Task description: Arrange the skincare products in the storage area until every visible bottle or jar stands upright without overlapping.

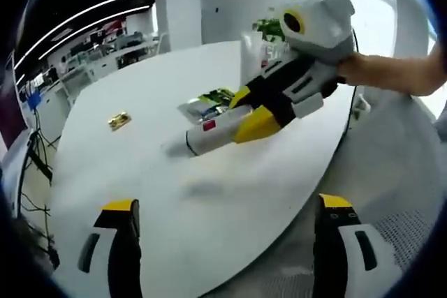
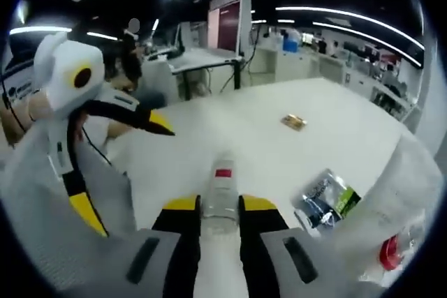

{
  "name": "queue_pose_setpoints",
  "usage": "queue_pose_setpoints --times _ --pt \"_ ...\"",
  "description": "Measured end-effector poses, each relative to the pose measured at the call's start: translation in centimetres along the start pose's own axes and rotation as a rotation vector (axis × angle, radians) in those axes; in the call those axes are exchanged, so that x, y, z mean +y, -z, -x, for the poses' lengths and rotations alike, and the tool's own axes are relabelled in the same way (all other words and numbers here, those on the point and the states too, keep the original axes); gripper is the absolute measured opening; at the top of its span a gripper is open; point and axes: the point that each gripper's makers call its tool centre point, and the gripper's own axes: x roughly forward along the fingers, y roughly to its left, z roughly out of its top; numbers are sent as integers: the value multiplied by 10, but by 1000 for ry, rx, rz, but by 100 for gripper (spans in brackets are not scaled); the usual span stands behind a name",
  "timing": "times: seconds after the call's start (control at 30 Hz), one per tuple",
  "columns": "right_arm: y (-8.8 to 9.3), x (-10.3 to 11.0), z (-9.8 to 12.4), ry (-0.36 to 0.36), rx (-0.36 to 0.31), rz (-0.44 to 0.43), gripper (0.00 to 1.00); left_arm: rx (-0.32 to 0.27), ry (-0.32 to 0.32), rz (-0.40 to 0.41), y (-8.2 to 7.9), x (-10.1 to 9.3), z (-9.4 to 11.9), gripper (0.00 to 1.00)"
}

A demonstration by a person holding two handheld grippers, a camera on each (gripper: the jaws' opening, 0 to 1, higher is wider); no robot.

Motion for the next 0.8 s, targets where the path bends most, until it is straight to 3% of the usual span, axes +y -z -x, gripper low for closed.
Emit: queue_pose_setpoints --times 0.07,0.17,0.43,0.63,0.8 --pt "0 0 9 6 -14 -7 19 -31 34 35 -6 -5 0 98" --pt "0 0 20 14 -27 -13 19 -32 41 58 -6 -5 1 98" --pt "-9 -2 51 72 -71 52 19 -47 54 47 -18 -9 6 97" --pt "-18 -5 66 101 -127 31 19 -150 130 106 -56 -12 10 94" --pt "-17 -13 75 138 -146 20 19 -296 236 275 -93 -15 5 85"
